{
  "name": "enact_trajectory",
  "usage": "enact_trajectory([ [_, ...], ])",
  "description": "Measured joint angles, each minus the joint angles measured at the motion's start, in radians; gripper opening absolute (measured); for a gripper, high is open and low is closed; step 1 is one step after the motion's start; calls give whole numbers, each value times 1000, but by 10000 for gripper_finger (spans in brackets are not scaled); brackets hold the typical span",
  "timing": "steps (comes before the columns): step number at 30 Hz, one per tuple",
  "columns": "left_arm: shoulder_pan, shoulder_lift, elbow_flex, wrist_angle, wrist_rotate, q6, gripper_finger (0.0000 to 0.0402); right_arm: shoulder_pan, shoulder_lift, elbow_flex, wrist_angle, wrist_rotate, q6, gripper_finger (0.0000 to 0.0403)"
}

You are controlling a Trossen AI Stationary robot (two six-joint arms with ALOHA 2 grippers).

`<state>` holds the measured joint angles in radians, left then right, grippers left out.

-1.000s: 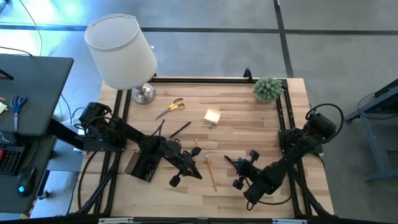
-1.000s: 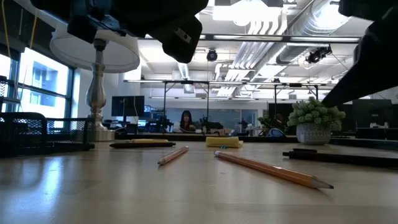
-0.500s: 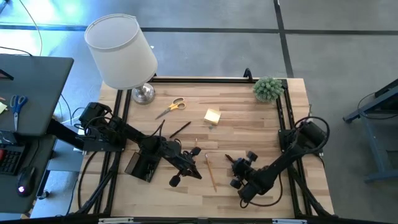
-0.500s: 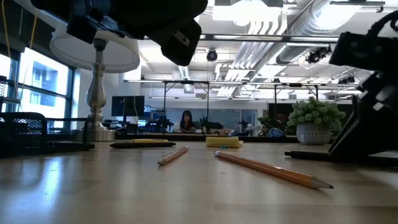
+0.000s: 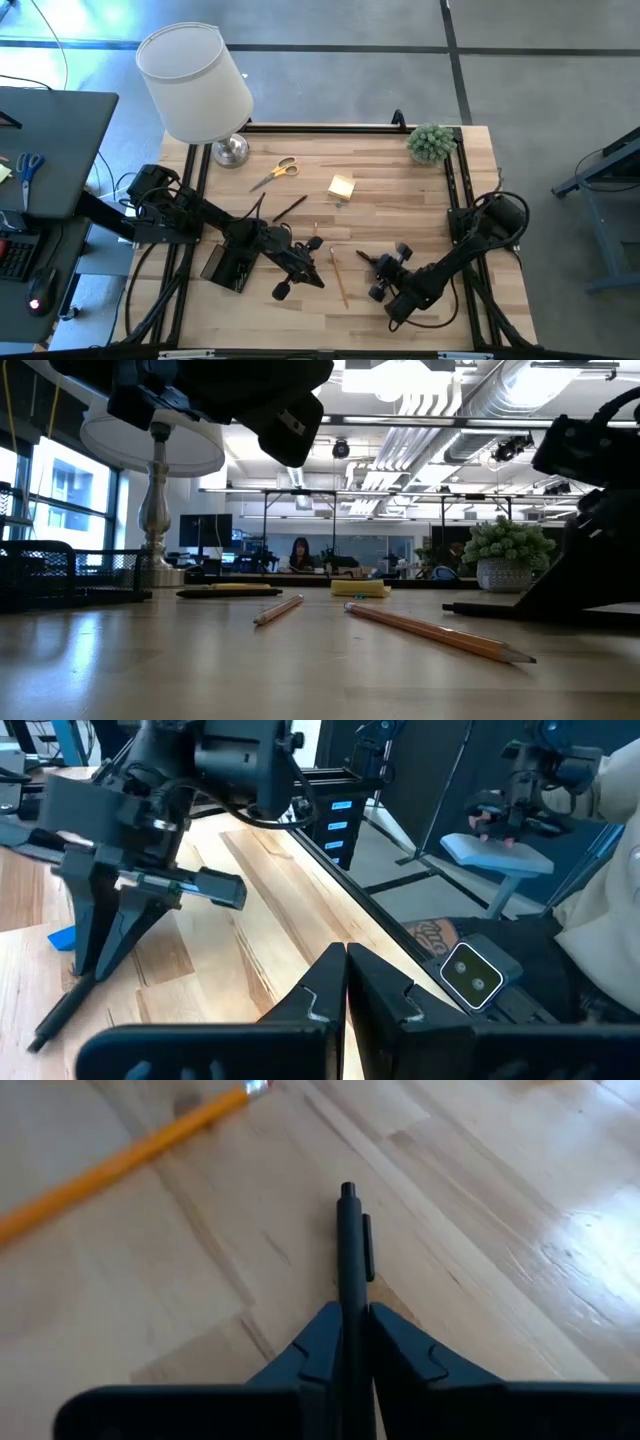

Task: Pick and place office supplies into organizer
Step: Put the bottom black pen into the black desk organizer

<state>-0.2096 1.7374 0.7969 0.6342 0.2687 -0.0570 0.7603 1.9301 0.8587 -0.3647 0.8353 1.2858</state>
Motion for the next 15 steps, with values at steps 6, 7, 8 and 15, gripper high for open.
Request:
enact_trajectory([
  [6, 0, 0, 0, -1, 0, 0, 3, 7, 3, -40, 107, 36, -50, 43],
  [7, 0, 0, 0, -1, 0, 0, 3, 9, 4, -39, 108, 36, -61, 49],
  [8, 0, 0, 0, -1, 0, 0, 3, 11, 5, -37, 109, 38, -70, 54],
  [15, 0, 0, 0, -1, 0, 0, 3, 25, 9, -17, 100, 88, -141, 23],
])
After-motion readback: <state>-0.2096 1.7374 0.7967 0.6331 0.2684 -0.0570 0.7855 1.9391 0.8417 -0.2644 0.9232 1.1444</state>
